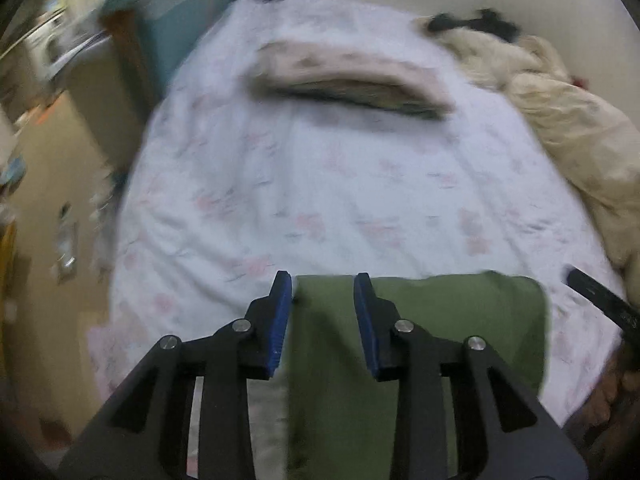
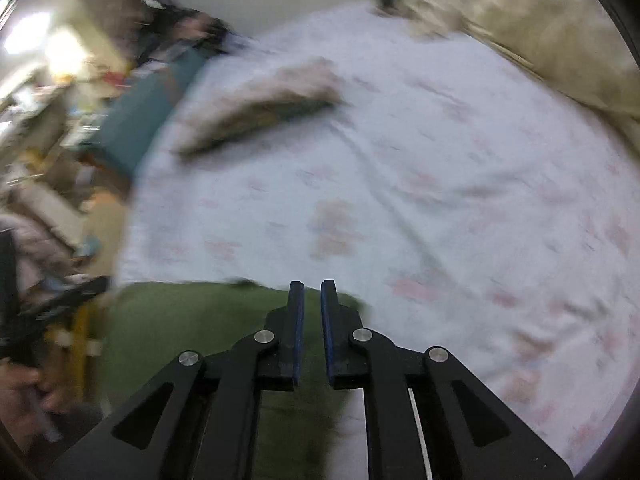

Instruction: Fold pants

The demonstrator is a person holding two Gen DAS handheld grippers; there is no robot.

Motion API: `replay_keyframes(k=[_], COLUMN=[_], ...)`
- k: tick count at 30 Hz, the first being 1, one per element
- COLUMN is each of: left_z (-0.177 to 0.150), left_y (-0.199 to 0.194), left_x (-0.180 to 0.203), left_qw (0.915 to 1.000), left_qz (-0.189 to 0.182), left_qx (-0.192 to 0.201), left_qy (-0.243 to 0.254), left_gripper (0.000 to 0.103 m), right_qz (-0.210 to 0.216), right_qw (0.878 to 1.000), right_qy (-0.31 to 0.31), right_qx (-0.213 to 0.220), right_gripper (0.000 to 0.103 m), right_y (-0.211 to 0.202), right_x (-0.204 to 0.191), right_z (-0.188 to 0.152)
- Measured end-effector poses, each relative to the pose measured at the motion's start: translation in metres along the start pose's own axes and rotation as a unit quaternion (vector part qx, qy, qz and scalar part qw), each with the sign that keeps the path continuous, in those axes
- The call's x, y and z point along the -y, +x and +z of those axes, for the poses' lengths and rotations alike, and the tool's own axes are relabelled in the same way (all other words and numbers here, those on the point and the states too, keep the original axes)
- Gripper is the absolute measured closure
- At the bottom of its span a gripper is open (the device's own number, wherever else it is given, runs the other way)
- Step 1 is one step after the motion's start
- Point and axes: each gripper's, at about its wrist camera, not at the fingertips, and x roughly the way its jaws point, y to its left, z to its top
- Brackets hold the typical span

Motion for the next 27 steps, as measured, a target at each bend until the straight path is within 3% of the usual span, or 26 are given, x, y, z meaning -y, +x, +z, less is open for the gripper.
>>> replay_keyframes(k=[2,5,7,8,10,11,13,14,16,18,21,24,27], left_z=[-0.006,-0.014,-0.016,-0.016,-0.014,-0.013,-0.013,-0.013,-0.013,-0.013,-0.020,-0.029,-0.029], left_y=[0.008,0.028,0.037,0.037,0.039,0.040,0.037,0.033,0.022,0.015,0.018,0.034,0.052], left_x=[0.018,0.031,0.027,0.026,0.019,0.017,0.010,0.008,0.006,0.009,0.022,0.032,0.030], left_qw=[0.9984,0.9969,0.9970,0.9971,0.9971,0.9970,0.9978,0.9982,0.9993,0.9995,0.9984,0.9968,0.9947], left_qz=[-0.042,-0.032,-0.020,-0.019,-0.024,-0.021,-0.009,0.001,0.004,-0.017,-0.031,-0.013,0.019], left_qx=[-0.020,-0.048,-0.060,-0.062,-0.069,-0.072,-0.065,-0.060,-0.038,-0.026,-0.036,-0.041,-0.046], left_qy=[0.033,0.053,0.046,0.041,0.024,0.021,0.011,0.006,-0.003,0.001,0.031,0.068,0.090], left_gripper=[0.075,0.075,0.075,0.074,0.073,0.070,0.068,0.068,0.068,0.068,0.068,0.068,0.066], right_qz=[0.041,0.073,0.062,0.032,-0.075,-0.093,-0.072,-0.066,-0.070,-0.015,0.044,0.005,-0.014], right_qw=[0.999,0.992,0.987,0.986,0.984,0.983,0.984,0.988,0.992,0.997,0.994,0.991,0.992], right_qy=[-0.022,-0.039,-0.047,-0.056,-0.066,-0.056,-0.002,0.012,0.002,-0.006,-0.048,-0.100,-0.096], right_qx=[-0.029,-0.096,-0.140,-0.153,-0.146,-0.149,-0.160,-0.140,-0.104,-0.080,-0.082,-0.091,-0.086], right_gripper=[0.092,0.092,0.093,0.096,0.095,0.095,0.094,0.094,0.088,0.089,0.089,0.089,0.096], right_y=[0.017,0.059,0.083,0.094,0.102,0.104,0.101,0.089,0.065,0.046,0.045,0.068,0.082], right_x=[-0.020,-0.045,-0.051,-0.050,-0.035,-0.022,0.009,0.015,0.005,-0.014,-0.048,-0.066,-0.058], right_z=[0.007,0.013,0.013,0.013,0.018,0.020,0.022,0.024,0.022,0.016,-0.005,-0.024,-0.030])
